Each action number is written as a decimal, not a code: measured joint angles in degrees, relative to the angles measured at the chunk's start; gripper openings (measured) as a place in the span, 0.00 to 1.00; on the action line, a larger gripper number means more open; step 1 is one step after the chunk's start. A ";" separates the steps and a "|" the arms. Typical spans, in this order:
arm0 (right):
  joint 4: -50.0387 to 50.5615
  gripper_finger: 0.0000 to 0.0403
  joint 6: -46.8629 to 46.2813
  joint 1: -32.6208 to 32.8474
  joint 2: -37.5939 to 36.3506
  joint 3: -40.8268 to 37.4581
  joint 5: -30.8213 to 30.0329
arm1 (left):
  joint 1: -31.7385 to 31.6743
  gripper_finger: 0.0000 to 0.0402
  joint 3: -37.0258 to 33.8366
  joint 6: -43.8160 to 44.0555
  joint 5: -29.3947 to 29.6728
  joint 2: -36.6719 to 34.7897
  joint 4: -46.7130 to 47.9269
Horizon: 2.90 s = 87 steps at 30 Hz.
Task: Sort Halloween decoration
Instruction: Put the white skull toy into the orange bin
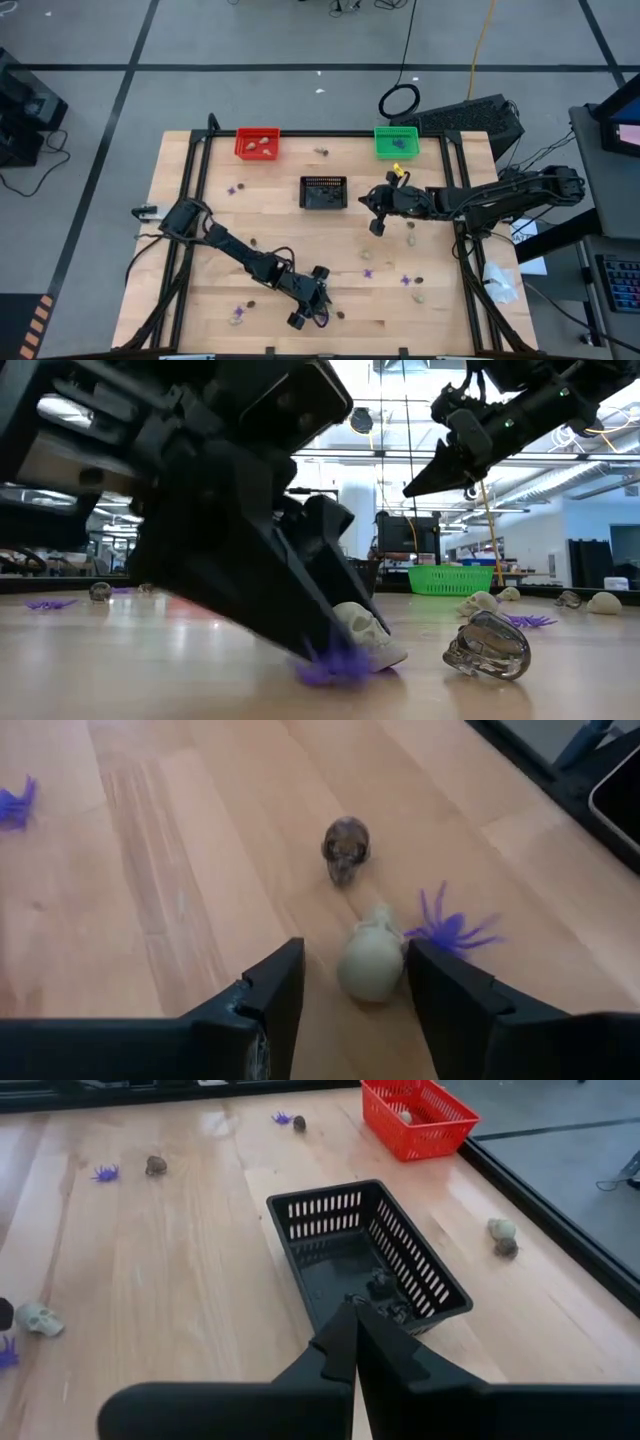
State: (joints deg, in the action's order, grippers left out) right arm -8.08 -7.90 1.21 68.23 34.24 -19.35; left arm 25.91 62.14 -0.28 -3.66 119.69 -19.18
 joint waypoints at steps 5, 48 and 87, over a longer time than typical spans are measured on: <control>-0.32 0.00 0.22 0.00 0.00 0.00 0.07 | 0.00 0.38 -0.02 -0.06 -0.61 0.01 -0.42; 0.13 0.00 0.13 0.79 0.00 0.02 0.09 | -12.78 0.14 -0.08 6.55 31.74 -46.10 48.71; -0.28 0.00 0.22 0.79 0.00 0.04 -0.02 | -73.06 0.14 -10.84 -3.09 15.94 -31.89 42.46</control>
State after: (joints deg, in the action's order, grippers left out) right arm -8.36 -7.68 2.00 68.23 34.28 -19.38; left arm -47.15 51.31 -3.37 12.28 87.80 23.28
